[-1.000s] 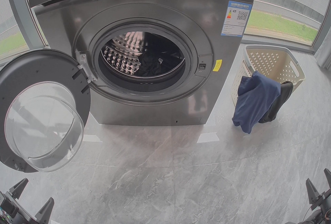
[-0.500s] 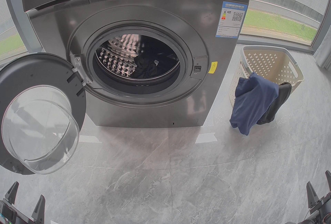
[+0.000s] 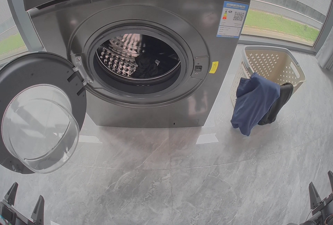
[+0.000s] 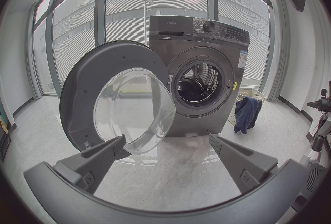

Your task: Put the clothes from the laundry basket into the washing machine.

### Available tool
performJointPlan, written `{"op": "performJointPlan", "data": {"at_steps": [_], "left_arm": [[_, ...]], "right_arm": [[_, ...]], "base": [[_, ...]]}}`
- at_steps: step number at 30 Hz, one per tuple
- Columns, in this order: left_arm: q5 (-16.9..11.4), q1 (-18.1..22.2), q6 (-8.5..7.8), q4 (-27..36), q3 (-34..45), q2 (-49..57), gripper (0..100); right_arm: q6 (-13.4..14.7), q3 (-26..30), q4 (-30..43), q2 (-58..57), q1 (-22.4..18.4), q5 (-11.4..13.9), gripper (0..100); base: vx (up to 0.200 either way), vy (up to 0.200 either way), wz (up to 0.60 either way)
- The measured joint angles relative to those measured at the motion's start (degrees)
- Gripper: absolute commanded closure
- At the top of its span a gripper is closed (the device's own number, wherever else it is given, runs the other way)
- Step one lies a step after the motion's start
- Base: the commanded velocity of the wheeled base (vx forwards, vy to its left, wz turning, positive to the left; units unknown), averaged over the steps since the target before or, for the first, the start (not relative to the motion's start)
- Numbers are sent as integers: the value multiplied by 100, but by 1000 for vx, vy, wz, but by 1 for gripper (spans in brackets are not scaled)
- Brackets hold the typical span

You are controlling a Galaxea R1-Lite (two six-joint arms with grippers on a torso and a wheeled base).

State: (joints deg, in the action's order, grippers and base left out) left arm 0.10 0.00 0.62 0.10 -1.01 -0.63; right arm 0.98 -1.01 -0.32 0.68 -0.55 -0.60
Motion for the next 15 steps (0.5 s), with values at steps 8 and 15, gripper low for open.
{"op": "performJointPlan", "data": {"at_steps": [8,15], "left_arm": [[4,0,0,0,0,0,0],[6,0,4,-2,0,0,0]], "right_arm": [[2,0,-1,0,0,-2,0],[2,0,0,0,2,-2,0]], "base": [[0,-200,0],[0,-200,0]]}}
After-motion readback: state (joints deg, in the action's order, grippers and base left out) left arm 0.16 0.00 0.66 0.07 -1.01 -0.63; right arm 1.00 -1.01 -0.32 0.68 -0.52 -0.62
